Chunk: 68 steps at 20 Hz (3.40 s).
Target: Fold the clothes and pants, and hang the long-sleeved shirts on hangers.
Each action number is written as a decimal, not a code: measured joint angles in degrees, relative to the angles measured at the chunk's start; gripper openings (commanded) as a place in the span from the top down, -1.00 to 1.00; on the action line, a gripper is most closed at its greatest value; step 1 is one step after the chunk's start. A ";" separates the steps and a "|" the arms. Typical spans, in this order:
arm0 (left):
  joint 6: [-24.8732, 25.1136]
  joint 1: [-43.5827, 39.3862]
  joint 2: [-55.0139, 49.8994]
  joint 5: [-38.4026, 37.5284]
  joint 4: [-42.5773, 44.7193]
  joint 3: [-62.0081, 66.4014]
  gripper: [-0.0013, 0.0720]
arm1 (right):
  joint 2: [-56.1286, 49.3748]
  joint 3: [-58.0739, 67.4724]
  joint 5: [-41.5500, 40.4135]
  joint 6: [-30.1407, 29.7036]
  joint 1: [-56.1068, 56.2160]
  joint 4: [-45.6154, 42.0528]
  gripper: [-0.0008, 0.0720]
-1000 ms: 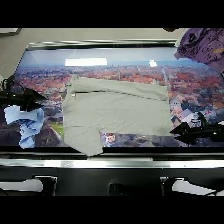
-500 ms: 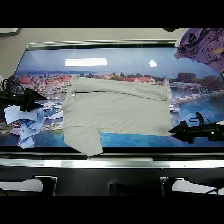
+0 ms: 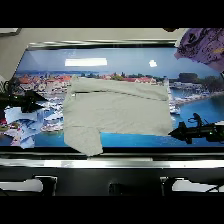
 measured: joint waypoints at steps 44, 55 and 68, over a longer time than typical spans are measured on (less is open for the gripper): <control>7.08 -14.25 4.15 17.53 -4.39 -8.79 0.92 | 3.61 15.89 -6.62 1.88 19.23 2.49 0.89; -6.78 -15.30 15.06 17.84 9.77 42.16 0.92 | 17.29 73.02 -9.62 22.49 30.99 -24.87 0.89; -15.80 -15.34 38.60 16.44 25.59 37.16 0.92 | 40.37 70.14 -9.25 29.90 31.30 -31.23 0.89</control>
